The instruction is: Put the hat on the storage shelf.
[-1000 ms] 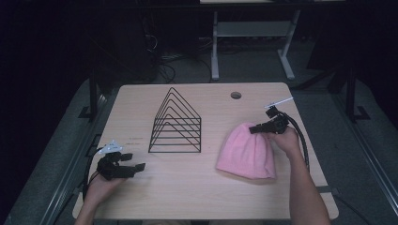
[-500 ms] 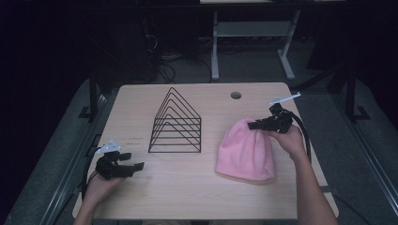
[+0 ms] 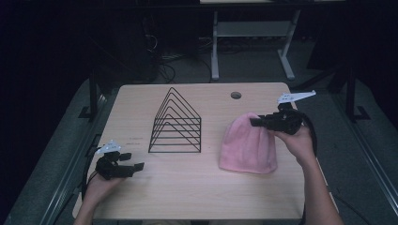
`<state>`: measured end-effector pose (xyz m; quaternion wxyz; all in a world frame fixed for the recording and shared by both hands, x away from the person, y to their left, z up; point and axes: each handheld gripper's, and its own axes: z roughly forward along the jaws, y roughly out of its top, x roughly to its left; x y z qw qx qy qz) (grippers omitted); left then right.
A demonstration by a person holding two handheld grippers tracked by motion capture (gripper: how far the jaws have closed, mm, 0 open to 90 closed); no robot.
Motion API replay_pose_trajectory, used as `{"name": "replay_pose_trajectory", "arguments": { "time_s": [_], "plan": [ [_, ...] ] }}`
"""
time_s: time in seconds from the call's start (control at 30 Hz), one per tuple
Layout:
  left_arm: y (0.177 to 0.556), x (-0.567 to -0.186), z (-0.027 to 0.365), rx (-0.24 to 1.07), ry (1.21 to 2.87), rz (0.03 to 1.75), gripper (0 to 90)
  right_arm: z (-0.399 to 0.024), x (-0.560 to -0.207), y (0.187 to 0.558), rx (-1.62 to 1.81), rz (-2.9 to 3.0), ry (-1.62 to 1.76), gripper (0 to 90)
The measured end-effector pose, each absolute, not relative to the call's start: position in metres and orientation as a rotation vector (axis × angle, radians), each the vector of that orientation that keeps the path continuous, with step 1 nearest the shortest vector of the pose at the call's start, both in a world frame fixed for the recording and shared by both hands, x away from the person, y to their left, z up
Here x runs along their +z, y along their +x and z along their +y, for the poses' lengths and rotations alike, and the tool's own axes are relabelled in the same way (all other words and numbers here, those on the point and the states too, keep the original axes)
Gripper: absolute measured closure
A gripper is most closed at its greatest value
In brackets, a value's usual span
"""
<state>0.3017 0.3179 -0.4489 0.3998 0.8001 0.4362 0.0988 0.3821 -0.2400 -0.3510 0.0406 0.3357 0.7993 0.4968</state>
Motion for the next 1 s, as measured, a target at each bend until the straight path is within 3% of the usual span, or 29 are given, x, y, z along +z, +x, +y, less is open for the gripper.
{"name": "replay_pose_trajectory", "arguments": {
  "time_s": [1.0],
  "plan": [
    [0.301,-0.435,0.309,0.219,2.013,1.026,21.4,-0.230,-0.292,0.353,1.591,2.351,0.844,77.4]
  ]
}}
